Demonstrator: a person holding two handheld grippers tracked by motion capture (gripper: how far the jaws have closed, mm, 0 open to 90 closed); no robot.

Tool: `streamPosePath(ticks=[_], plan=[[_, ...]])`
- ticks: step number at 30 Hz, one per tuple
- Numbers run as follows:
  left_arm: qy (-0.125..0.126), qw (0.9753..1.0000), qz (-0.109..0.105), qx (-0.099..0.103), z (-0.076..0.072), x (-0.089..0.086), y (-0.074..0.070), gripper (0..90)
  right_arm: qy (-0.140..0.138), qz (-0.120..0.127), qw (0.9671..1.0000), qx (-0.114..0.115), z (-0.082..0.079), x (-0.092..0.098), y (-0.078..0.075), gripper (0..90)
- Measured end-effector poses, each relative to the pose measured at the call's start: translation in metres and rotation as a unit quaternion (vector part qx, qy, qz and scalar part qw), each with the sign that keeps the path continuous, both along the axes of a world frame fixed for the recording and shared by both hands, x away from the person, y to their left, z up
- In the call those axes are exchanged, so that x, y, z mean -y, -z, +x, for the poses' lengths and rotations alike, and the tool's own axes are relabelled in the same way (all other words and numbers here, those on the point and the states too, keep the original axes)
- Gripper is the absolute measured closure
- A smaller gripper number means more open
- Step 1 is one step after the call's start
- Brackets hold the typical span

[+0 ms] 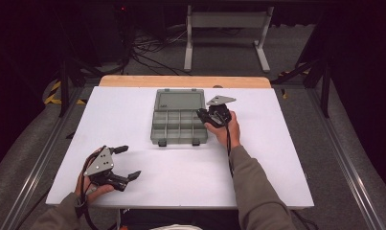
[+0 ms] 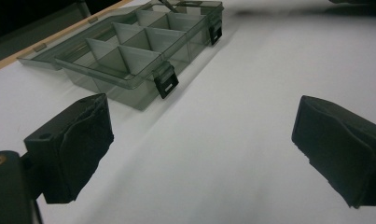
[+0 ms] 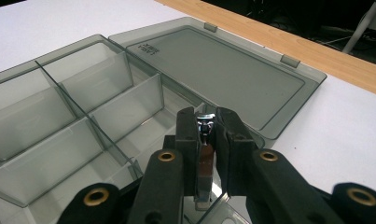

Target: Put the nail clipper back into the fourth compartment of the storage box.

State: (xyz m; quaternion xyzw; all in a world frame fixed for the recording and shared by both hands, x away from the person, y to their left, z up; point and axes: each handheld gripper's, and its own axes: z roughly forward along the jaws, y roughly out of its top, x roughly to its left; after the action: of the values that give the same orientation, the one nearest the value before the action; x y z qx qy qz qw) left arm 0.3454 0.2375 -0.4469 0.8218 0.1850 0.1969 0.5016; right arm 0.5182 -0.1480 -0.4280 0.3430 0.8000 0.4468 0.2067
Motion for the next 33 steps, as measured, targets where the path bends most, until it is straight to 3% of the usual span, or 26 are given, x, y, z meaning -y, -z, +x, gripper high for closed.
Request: streamPosePath(ticks=[4, 9, 13, 18, 21, 24, 26, 33], plan=[[-0.005, 1.0, 0.0, 0.001, 0.0, 0.001, 0.0, 6.2, 0.0, 0.0, 1.0, -0.003, 0.0, 0.0, 0.001, 78.0], [-0.025, 0.9995, 0.013, 0.015, 0.001, 0.005, -0.001, 13.1, -0.001, 0.01, 0.9999, 0.001, -0.004, 0.001, 0.001, 73.7], [-0.028, 0.9991, 0.017, 0.026, 0.006, 0.013, -0.003, 18.7, -0.012, 0.019, 0.9995, 0.02, -0.014, 0.007, -0.004, 73.7], [-0.029, 0.9991, 0.022, 0.022, 0.013, 0.018, -0.003, 26.6, -0.026, 0.032, 0.9983, 0.041, -0.028, 0.015, -0.012, 74.9], [-0.026, 0.9994, 0.014, 0.016, 0.018, 0.018, -0.004, 33.5, -0.041, 0.015, 0.9975, 0.056, -0.04, 0.016, -0.014, 75.7], [-0.021, 0.9994, 0.02, 0.017, 0.021, 0.021, -0.006, 42.9, -0.056, -0.002, 0.9958, 0.073, -0.054, 0.017, -0.017, 77.1], [-0.017, 0.9994, 0.024, 0.02, 0.025, 0.023, -0.008, 53.9, -0.064, -0.001, 0.9945, 0.083, -0.063, 0.02, -0.021, 79.4], [-0.008, 0.9993, 0.034, 0.013, 0.033, 0.026, -0.014, 78.0, -0.065, -0.004, 0.9931, 0.098, -0.082, 0.034, -0.027, 83.8]])
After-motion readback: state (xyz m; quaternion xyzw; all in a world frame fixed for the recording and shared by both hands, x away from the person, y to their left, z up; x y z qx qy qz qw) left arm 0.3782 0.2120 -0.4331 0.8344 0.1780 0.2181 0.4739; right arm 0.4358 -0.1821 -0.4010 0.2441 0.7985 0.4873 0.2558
